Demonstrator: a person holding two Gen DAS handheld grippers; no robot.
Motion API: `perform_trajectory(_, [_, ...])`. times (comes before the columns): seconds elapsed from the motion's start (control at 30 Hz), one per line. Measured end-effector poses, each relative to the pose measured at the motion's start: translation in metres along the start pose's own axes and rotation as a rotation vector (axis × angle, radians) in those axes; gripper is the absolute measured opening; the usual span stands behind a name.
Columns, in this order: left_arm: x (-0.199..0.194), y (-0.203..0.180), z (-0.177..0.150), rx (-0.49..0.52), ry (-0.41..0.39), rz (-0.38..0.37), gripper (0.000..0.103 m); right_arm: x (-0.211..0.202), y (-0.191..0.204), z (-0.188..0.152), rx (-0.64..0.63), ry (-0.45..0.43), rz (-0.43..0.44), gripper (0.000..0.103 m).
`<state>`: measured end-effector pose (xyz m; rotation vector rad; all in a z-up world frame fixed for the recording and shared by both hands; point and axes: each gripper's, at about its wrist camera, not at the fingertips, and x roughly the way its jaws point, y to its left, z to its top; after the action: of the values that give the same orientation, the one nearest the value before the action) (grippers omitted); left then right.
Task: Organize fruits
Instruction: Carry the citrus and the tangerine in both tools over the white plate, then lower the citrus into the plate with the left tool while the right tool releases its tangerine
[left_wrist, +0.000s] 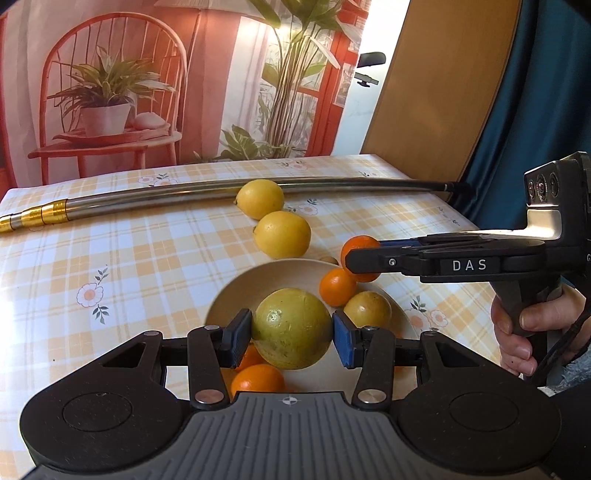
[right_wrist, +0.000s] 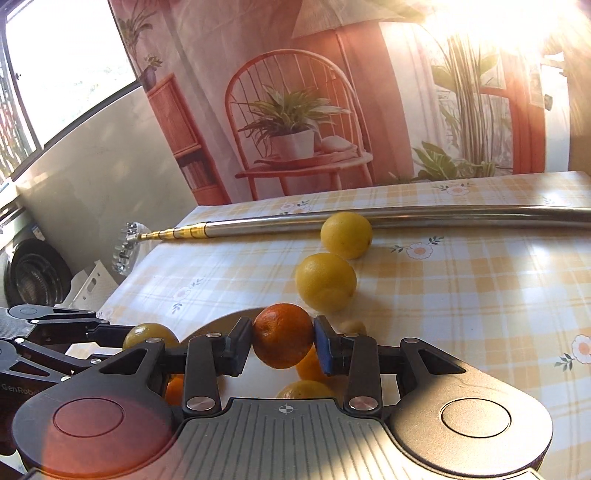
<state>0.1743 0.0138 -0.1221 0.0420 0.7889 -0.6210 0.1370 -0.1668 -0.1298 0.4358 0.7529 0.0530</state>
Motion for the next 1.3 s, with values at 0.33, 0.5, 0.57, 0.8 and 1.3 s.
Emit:
perform_trajectory(0.33, [-0.006,-0.025,-0.025,0.025,0.050,-0.040,0.049,-0.031,0.029,-0.025,-0.067,-0.003,0.003,0.033])
perform_trajectory(0.5, [-0.004,-0.031,-0.037,0.032,0.087,-0.042,0.049,-0.043,0.038,-0.039,-0.077,0.006,0.012,0.033])
perform_trajectory(0.57, [-0.002,-0.032,-0.041,0.033,0.101,-0.039,0.049,-0.046,0.041,-0.045,-0.089,0.013,0.012,0.033])
perform_trajectory(0.8, [-0.001,-0.035,-0.046,0.045,0.109,-0.022,0.049,-0.051,0.043,-0.055,-0.093,0.040,0.001,0.033])
perform_trajectory(1.3, [0.011,-0.038,-0.043,0.090,0.117,-0.016,0.049,-0.039,0.035,-0.070,-0.074,0.120,0.035,0.033])
